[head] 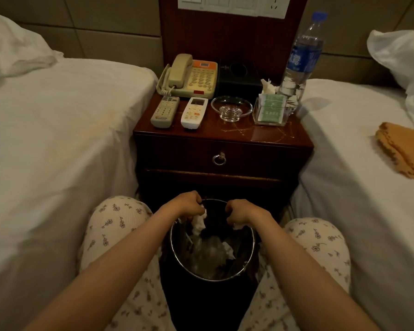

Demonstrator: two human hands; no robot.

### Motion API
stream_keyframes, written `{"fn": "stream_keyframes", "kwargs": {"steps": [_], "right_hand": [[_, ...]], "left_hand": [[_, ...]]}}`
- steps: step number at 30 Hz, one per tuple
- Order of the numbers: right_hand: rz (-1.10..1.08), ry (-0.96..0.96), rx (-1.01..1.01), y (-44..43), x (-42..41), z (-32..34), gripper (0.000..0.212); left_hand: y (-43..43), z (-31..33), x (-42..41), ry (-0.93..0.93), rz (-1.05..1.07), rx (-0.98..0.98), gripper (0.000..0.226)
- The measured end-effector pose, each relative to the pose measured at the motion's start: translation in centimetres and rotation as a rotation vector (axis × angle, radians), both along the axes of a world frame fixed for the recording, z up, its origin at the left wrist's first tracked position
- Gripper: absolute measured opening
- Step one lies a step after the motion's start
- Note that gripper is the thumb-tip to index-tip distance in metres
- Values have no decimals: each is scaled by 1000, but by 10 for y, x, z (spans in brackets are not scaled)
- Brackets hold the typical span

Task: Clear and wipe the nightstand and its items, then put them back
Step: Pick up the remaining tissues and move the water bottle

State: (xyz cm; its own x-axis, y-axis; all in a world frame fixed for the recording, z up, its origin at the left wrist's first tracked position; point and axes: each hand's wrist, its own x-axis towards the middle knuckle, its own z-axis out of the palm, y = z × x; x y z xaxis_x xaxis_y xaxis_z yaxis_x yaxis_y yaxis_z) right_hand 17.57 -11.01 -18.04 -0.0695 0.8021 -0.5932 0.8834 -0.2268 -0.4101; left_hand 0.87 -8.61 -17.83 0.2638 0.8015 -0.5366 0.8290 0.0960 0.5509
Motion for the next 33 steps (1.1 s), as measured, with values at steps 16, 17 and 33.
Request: {"fn": "stream_keyframes", "kwargs": {"steps": [16, 17, 33], "right_hand": [[-407, 285, 920, 30, 16, 84, 18], [-454, 316, 1007, 34, 21, 102, 17], [-771, 358, 951, 157, 138, 167, 87]], "left_hand": [[33, 80, 29, -307, 15, 230, 26], [39, 97, 36, -349, 18, 275, 24], [154, 192, 137, -353, -57, 686, 28]]}}
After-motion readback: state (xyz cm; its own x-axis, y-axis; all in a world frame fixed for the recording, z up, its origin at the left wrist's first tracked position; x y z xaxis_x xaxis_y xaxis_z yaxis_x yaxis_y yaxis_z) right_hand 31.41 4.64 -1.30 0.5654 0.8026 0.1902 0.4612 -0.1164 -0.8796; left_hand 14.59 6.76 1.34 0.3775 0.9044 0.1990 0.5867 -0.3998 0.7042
